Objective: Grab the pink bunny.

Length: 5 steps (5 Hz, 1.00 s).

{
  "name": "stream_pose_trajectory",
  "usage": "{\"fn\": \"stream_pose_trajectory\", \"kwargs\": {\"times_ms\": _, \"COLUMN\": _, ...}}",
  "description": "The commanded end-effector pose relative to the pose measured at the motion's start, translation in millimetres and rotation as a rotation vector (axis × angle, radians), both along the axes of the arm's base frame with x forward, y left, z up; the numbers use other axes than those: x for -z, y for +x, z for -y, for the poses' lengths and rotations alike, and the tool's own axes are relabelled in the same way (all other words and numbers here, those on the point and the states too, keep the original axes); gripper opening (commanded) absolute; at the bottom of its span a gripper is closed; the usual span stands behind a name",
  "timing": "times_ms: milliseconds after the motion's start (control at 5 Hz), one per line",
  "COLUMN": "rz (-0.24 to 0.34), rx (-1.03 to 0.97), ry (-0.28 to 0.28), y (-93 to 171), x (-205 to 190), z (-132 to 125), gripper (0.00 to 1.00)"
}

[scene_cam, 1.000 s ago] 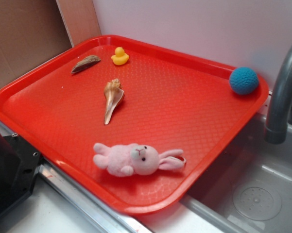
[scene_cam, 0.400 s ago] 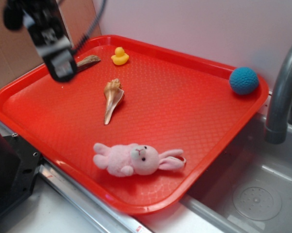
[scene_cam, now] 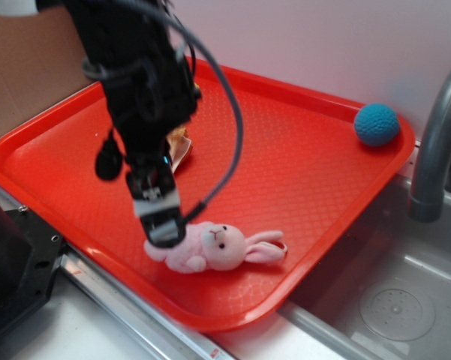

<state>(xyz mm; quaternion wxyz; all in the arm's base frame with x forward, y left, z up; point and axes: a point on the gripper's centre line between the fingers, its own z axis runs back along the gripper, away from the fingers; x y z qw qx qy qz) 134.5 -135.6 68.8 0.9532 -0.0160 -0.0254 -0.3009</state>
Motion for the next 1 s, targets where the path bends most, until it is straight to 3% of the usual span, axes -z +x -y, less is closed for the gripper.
{"fn": "stream_pose_trajectory", "kwargs": {"times_ms": 0, "rz": -0.013, "rx": 0.081, "ry": -0.018, "y": -13, "x": 32, "z": 18, "gripper": 1.0}}
{"fn": "stream_pose_trajectory", "kwargs": {"times_ms": 200, "rz": -0.035, "rx": 0.062, "ry": -0.004, "y": -5, "x": 47, "z": 15, "gripper": 1.0}}
{"fn": "stream_pose_trajectory", "kwargs": {"times_ms": 400, "rz": -0.03, "rx": 0.045, "ry": 0.016, "y": 1, "x": 53, "z": 11, "gripper": 0.1}}
{"fn": "stream_pose_trajectory", "kwargs": {"times_ms": 600, "rz": -0.028, "rx": 0.017, "ry": 0.019, "y": 3, "x": 52, "z": 7, "gripper": 0.0}}
{"fn": "stream_pose_trajectory", "kwargs": {"times_ms": 800, "rz": -0.018, "rx": -0.048, "ry": 0.021, "y": 5, "x": 37, "z": -3, "gripper": 0.0}}
